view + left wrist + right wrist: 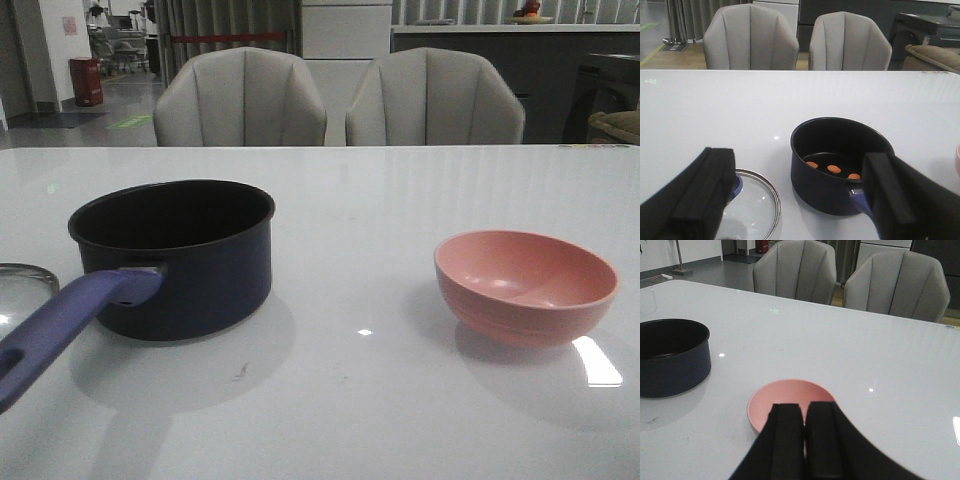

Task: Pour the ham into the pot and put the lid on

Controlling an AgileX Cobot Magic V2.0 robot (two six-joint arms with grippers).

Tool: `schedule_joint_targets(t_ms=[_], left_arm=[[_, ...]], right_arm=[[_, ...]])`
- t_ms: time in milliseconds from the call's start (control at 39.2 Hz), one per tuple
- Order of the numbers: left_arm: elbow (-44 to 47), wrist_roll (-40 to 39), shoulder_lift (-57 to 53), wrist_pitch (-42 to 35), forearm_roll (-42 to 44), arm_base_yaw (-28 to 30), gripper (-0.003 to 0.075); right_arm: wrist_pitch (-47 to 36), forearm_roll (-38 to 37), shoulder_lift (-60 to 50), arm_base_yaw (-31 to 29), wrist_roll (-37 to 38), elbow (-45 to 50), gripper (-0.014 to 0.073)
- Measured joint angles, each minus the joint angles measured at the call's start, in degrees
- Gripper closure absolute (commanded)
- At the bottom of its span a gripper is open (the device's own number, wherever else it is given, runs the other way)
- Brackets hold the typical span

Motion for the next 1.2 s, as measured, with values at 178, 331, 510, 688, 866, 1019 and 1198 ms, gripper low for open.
schedule_joint_targets(t_ms=[178, 331, 510, 688, 866, 1019, 1198], left_arm=[[-1.9, 0.0, 1.7, 4.2, 1.3, 0.4, 0.0152], [-8.1, 0.0, 8.4, 9.5, 1.9, 2.9, 0.0113], [-13.8, 0.0, 18.4, 11.7, 1.9, 6.6, 0.0071], [-19.0, -2.2, 28.6, 12.3, 1.8, 10.9, 0.0072], [-25.6, -2.5, 40.6, 14.6, -1.3, 13.4, 0.0085], [-31.8, -2.6, 53.0, 17.6, -2.6, 13.6, 0.0085], [-39.9, -2.6, 66.1, 22.4, -2.8, 13.6, 0.0085]], right_arm=[[0.0, 0.1, 0.0, 0.0, 0.0, 0.0, 0.0426], [0.0, 0.1, 0.0, 0.0, 0.0, 0.0, 0.0426], [0.0, 0.1, 0.0, 0.0, 0.0, 0.0, 0.0426], [0.0, 0.1, 0.0, 0.0, 0.0, 0.0, 0.0426], [0.0, 0.1, 0.0, 0.0, 0.0, 0.0, 0.0426], [0.0, 0.1, 0.0, 0.0, 0.0, 0.0, 0.0426], [0.0, 0.1, 0.0, 0.0, 0.0, 0.0, 0.0426]])
